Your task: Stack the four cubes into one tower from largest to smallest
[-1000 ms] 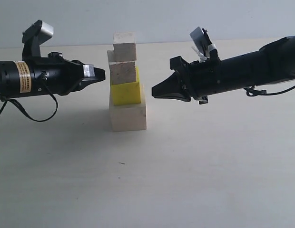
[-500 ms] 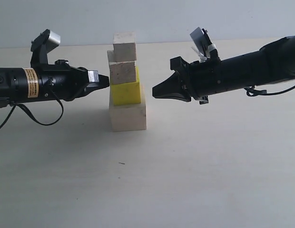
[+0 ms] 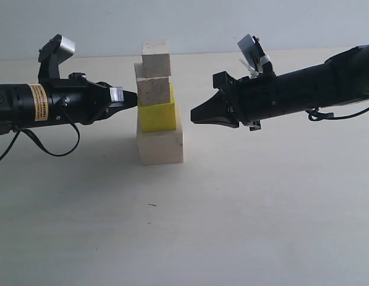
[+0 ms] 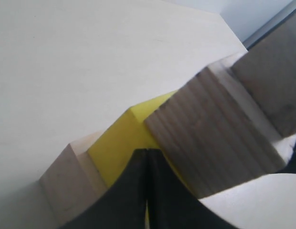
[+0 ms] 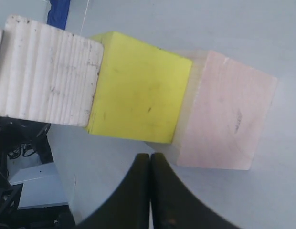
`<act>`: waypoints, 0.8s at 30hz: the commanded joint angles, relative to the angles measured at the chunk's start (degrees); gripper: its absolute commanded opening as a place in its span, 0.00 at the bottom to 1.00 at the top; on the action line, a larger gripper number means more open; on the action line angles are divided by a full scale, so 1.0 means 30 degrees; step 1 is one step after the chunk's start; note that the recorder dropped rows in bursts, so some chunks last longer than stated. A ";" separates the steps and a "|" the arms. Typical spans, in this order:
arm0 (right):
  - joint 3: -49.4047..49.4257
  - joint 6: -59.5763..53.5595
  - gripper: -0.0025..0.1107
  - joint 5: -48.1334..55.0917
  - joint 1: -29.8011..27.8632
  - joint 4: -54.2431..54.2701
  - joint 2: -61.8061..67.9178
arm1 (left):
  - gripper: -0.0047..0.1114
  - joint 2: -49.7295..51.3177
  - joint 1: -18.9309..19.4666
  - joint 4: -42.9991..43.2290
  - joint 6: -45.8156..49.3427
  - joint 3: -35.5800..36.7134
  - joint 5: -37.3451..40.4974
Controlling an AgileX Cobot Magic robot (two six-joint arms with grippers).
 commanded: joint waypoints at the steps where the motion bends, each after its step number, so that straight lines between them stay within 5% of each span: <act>1: -0.0116 -0.0092 0.02 0.0162 0.0027 -0.0073 -0.0056 | 0.04 0.0014 0.0102 -0.0364 0.0146 -0.0092 -0.0142; 24: -0.1238 0.0439 0.02 0.1855 0.0250 -0.0831 0.0741 | 0.04 0.0014 0.0102 -0.0325 0.0336 -0.0092 -0.0061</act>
